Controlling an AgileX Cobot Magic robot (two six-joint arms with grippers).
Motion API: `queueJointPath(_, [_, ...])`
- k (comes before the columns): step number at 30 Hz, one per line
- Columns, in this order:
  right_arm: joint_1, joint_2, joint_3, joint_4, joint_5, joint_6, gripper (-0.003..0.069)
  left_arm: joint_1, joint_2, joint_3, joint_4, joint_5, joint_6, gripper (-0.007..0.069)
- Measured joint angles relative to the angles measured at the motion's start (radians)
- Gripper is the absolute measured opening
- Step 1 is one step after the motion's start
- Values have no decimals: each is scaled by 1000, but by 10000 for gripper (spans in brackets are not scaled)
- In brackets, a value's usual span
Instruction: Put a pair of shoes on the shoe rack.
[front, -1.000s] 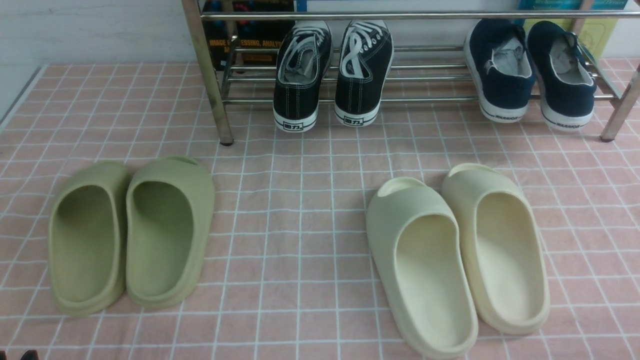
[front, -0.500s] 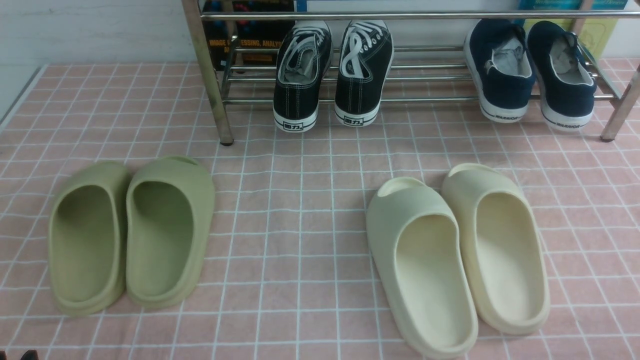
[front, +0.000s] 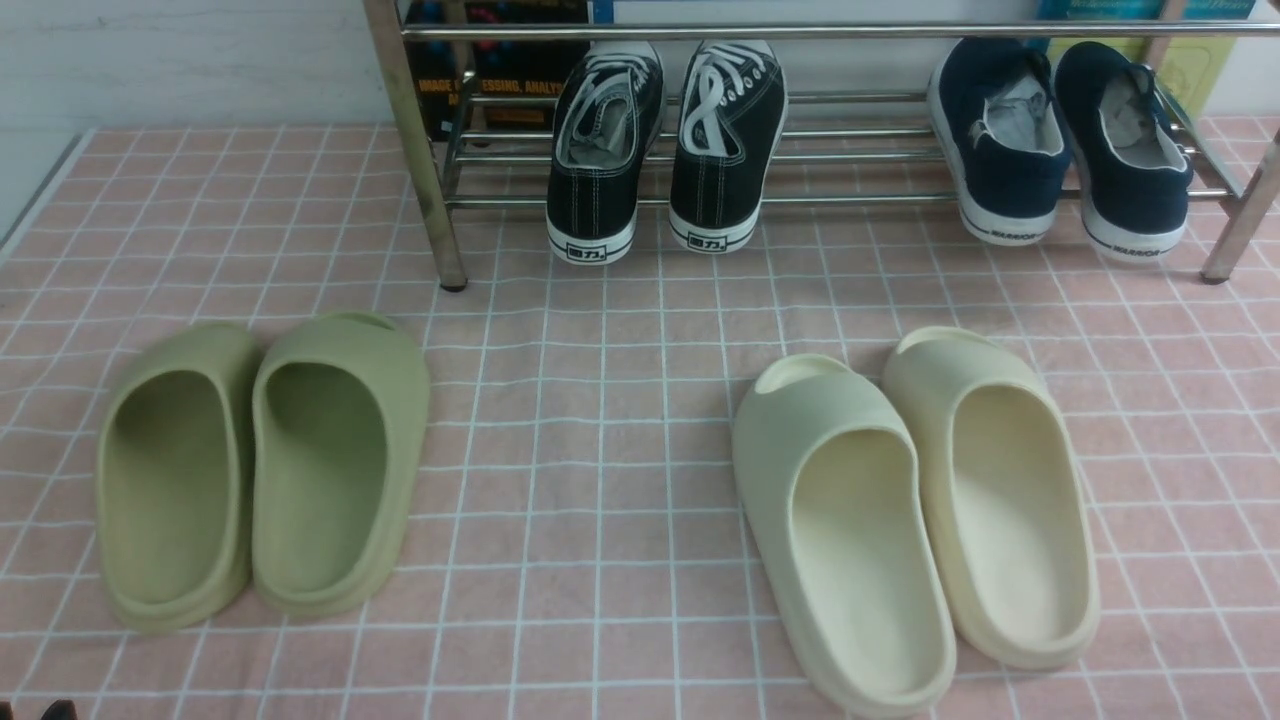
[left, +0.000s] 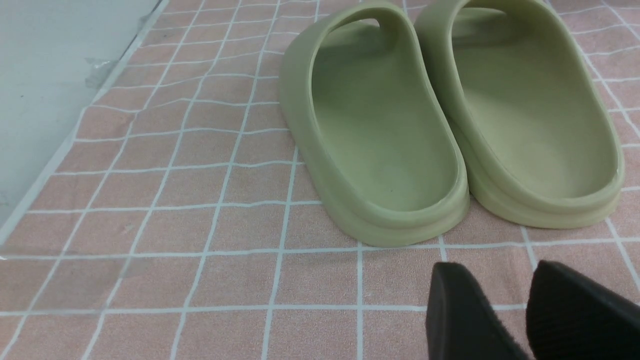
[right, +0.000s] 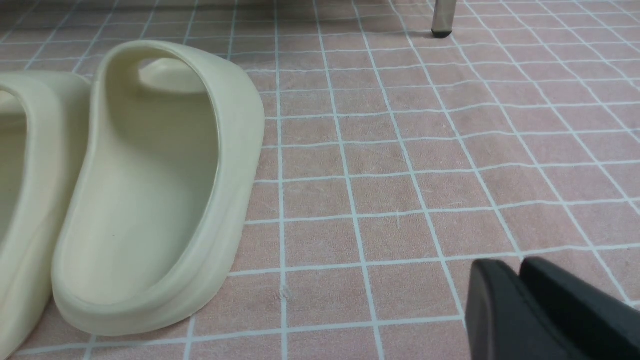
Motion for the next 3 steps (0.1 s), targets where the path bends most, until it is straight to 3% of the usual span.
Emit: queueJointPath(3, [0,0,0,-1,0,0,85,0,0,0,0,0,0,239])
